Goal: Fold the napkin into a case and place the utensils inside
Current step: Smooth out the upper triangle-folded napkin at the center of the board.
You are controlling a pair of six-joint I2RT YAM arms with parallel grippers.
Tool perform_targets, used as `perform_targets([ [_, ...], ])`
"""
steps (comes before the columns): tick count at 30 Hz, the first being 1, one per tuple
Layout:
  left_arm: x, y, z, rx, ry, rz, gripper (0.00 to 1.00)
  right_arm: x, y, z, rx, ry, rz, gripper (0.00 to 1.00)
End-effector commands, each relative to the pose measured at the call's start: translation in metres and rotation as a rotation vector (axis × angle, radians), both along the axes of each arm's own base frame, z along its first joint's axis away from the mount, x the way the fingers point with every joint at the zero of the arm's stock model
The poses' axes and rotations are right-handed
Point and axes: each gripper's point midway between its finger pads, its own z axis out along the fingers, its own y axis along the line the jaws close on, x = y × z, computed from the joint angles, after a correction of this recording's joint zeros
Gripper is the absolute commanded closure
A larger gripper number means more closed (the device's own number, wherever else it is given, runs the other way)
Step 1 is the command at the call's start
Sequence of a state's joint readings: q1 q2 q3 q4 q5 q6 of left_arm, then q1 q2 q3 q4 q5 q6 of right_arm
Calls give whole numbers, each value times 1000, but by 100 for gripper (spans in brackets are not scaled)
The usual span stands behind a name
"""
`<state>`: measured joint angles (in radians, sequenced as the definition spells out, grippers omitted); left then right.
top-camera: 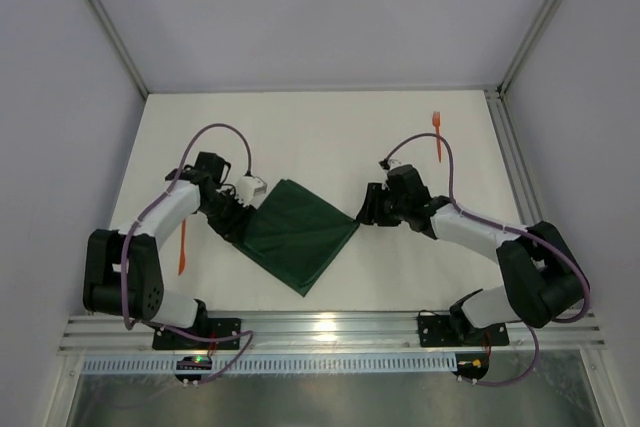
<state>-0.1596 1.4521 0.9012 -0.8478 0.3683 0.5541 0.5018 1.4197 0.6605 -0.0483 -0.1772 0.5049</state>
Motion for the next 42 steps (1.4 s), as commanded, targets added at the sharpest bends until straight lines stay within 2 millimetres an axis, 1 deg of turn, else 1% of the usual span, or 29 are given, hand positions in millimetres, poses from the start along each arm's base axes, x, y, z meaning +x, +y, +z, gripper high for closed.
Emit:
perform_targets([
  [1, 1, -8, 26, -47, -40, -42, 49, 10, -12, 28, -73, -76, -5, 50],
  [2, -4, -8, 28, -53, -27, -52, 48, 11, -12, 33, -79, -92, -6, 50],
  [4, -7, -13, 34, -87, -25, -65, 48, 10, -7, 36, -79, -98, 7, 51],
  [5, -8, -16, 38, -103, -29, -69, 50, 10, -4, 38, -76, -104, 16, 62],
  [6, -6, -18, 39, -111, -37, -64, 53, 7, 6, 39, -77, -117, 47, 68],
  [7, -2, -14, 37, -85, -48, -45, 56, 6, 12, 39, -83, -125, 65, 73],
  [8, 4, -11, 33, -59, -58, -26, 66, 7, 19, 43, -78, -141, 85, 82],
  [9, 15, -15, 29, -47, -87, -2, 71, 6, 27, 36, -85, -131, 116, 87],
  [10, 19, -10, 22, -1, -89, 10, 78, 3, 38, 37, -61, -129, 151, 90],
  [11, 22, -11, 18, 11, -86, 14, 80, 6, 46, 40, -49, -133, 169, 94],
  [12, 27, -12, 9, 26, -75, 27, 82, 7, 51, 34, -45, -120, 180, 96],
  [13, 29, -11, 4, 37, -72, 30, 83, 6, 56, 33, -28, -114, 192, 96],
  [14, 30, -6, -2, 66, -71, 43, 84, 7, 58, 31, -22, -111, 188, 96],
  [15, 30, -6, -7, 76, -67, 43, 85, 9, 58, 29, -17, -116, 183, 96],
  [16, 33, -6, -9, 77, -81, 42, 86, 8, 58, 21, -25, -96, 177, 96],
  [17, 29, -5, -14, 85, -71, 39, 85, 7, 56, 15, -32, -82, 175, 96],
  [19, 26, -6, -17, 92, -71, 22, 86, 7, 56, 7, -38, -65, 172, 96],
  [20, 22, -5, -21, 96, -59, 13, 86, 4, 55, -3, -44, -40, 170, 96],
  [22, 17, -5, -23, 103, -52, -9, 86, 2, 52, -14, -55, -14, 158, 96],
  [24, 9, -1, -28, 126, -34, -21, 86, 4, 47, -20, -64, 2, 142, 96],
  [26, 6, 2, -29, 138, -37, -38, 86, 1, 44, -26, -73, 21, 135, 96],
  [29, 0, 4, -28, 145, -45, -59, 85, 1, 41, -27, -81, 23, 131, 96],
  [32, -3, 5, -28, 144, -49, -76, 84, 1, 41, -22, -79, 14, 134, 96],
  [34, -4, 7, -32, 157, -45, -79, 84, 2, 40, -19, -81, 3, 131, 96],
  [39, -6, 8, -39, 165, -36, -79, 83, -1, 39, -17, -86, 10, 137, 96],
  [40, -5, 7, -38, 164, -39, -77, 83, 1, 42, -11, -81, -4, 144, 96],
  [42, -4, 7, -38, 165, -46, -73, 83, 1, 43, -5, -121, -17, 157, 96],
])
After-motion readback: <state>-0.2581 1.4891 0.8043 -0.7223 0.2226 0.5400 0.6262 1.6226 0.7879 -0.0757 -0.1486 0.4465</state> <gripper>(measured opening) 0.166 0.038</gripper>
